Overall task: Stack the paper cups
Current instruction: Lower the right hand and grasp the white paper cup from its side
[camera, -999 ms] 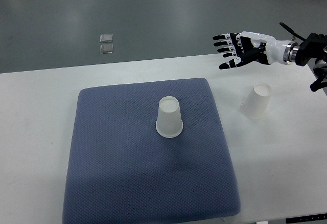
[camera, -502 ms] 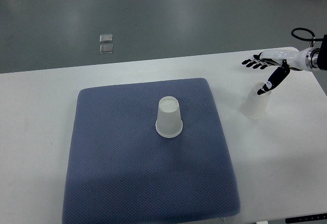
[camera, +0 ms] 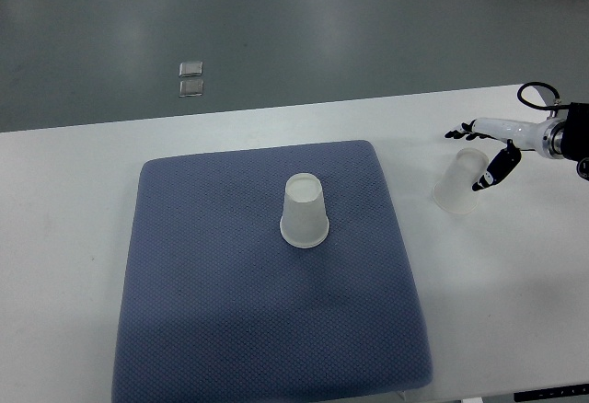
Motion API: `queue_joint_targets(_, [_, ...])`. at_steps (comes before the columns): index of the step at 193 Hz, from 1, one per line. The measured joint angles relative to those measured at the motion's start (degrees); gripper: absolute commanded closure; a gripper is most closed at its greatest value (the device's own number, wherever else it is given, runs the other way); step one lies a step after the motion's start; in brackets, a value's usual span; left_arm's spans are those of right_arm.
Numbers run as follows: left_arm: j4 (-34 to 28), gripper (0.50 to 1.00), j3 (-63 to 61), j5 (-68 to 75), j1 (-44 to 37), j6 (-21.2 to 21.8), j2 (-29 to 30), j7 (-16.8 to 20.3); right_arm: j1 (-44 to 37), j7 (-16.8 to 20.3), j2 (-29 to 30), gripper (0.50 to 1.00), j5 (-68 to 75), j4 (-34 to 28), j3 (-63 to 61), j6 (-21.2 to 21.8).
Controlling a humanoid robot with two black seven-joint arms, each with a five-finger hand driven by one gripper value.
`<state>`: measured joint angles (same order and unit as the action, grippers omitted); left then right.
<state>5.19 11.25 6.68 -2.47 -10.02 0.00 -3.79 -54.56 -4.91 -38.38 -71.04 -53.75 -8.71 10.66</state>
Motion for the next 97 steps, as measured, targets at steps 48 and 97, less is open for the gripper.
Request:
queue_joint_targets(48, [0.0,0.5,0.0,0.0,0.0,0.0,0.0,0.0,0.3,0.0,0.0,0.709,0.0,0.0,0.6,-0.3])
queue_joint_targets(97, [0.0,0.5,0.0,0.0,0.0,0.0,0.0,0.0,0.3,-0.2,0.1,0.775,0.0,0.0,0.6,-0.1])
